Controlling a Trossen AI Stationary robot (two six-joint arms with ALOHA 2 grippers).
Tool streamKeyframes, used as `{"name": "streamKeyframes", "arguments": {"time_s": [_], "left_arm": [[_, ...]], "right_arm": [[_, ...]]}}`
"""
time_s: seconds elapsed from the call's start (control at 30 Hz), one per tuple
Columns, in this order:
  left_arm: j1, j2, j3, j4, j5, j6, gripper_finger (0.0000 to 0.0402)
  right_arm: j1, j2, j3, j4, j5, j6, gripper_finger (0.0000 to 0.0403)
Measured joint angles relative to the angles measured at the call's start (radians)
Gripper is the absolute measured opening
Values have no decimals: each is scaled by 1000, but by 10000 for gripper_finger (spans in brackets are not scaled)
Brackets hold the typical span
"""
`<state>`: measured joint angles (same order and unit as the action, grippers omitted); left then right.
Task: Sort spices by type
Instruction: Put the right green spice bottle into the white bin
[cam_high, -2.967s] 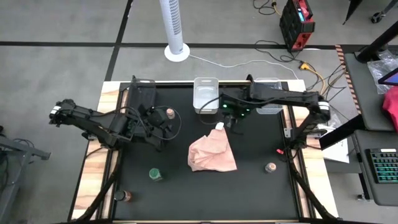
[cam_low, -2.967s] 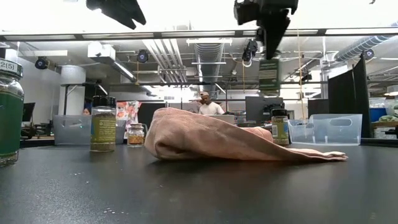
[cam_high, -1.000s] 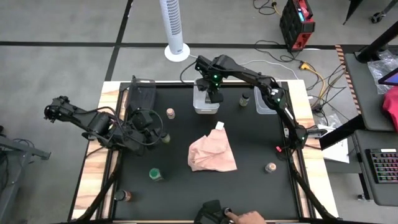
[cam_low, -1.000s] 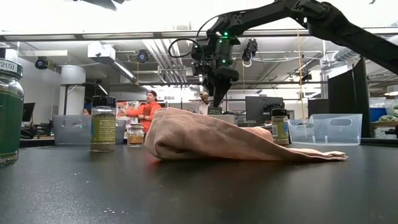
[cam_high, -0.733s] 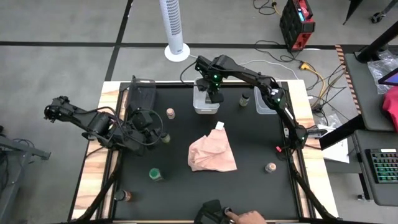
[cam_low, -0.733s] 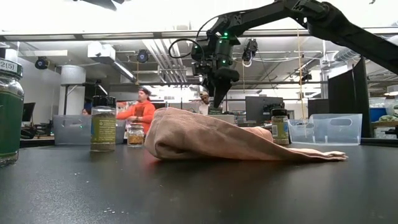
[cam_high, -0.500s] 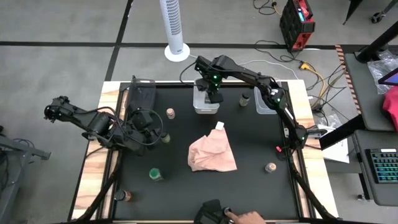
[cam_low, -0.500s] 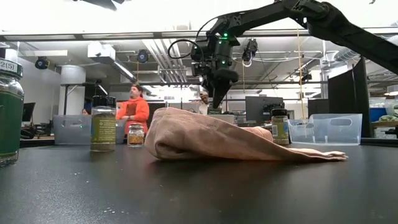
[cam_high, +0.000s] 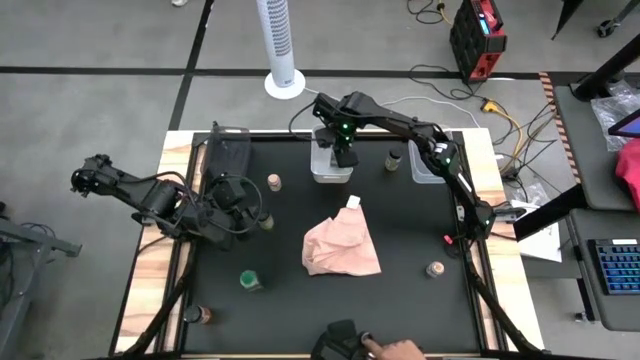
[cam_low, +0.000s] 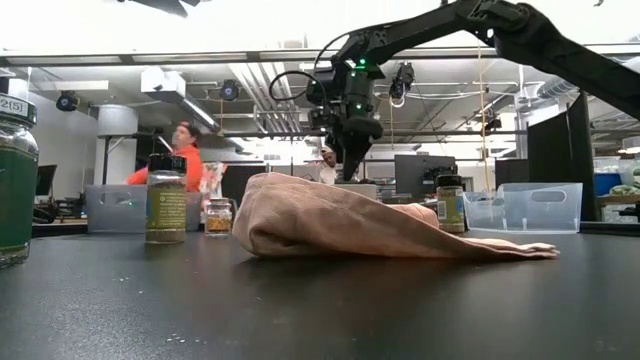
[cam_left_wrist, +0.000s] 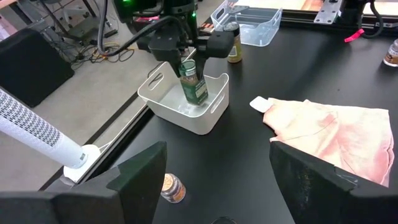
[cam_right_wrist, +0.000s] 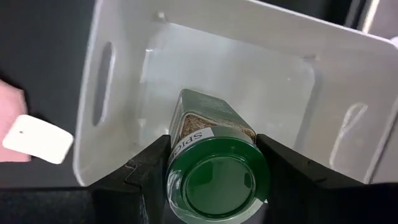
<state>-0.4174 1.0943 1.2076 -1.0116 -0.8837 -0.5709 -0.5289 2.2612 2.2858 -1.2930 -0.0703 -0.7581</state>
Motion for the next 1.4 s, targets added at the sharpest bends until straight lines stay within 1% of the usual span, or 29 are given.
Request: {"name": "streamKeyframes", "arguments": {"time_s": [0.1, 0.57, 0.7, 0.8, 0.87, 1.0, 1.17, 1.4], "left_arm": [[0, 0, 0, 0, 0, 0, 269], [0, 0, 0, 0, 0, -1, 269], [0, 0, 0, 0, 0, -1, 269], [0, 0, 0, 0, 0, -1, 269], [0, 0, 0, 0, 0, -1, 269], [0, 0, 0, 0, 0, -1, 269], [0, 0, 0, 0, 0, -11, 269], [0, 0, 0, 0, 1, -16, 269]], "right_arm": [[0, 0, -8, 0, 29, -1, 198], [1, 0, -13, 26, 29, -2, 199], [5, 0, -17, 50, 28, -2, 228], [5, 0, -18, 56, 27, -2, 240], [5, 0, -18, 56, 27, -1, 239], [5, 0, -18, 62, 33, 7, 226], [5, 0, -11, 75, 77, 15, 216], [5, 0, 35, 73, 79, 39, 234]]}}
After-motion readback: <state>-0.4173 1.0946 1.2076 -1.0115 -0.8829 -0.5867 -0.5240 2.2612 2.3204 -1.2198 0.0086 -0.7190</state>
